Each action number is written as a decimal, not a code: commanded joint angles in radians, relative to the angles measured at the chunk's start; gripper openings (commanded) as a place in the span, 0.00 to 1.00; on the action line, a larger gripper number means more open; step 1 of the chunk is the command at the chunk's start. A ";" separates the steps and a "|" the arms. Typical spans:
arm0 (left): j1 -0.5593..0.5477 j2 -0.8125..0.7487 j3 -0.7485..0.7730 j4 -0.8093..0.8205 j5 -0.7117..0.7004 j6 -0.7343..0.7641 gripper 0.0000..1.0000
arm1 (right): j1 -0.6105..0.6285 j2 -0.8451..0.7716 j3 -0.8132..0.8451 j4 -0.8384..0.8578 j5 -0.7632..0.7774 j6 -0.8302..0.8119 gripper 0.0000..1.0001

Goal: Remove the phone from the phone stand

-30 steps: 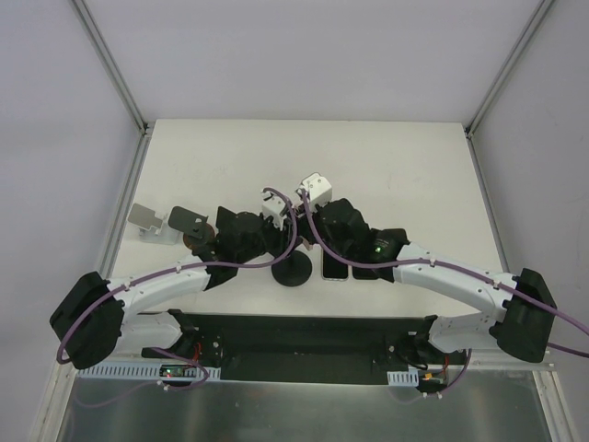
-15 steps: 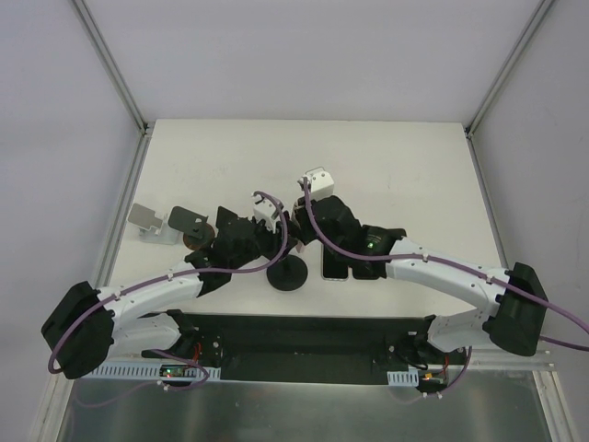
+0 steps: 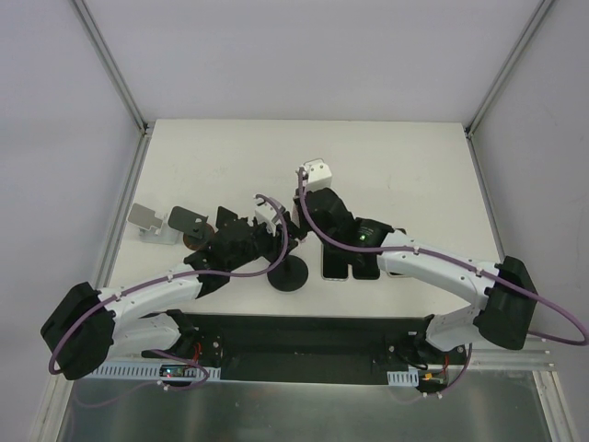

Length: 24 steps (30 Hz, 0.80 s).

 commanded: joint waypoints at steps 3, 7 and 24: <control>-0.002 0.027 0.015 0.002 0.065 0.109 0.00 | -0.116 0.025 0.128 0.031 0.232 -0.130 0.01; -0.009 0.035 0.026 0.004 0.082 0.123 0.00 | -0.148 0.046 0.160 0.082 0.210 -0.144 0.01; 0.238 0.211 0.187 0.153 0.561 0.394 0.00 | -0.291 -0.319 -0.179 0.105 0.086 -0.245 0.01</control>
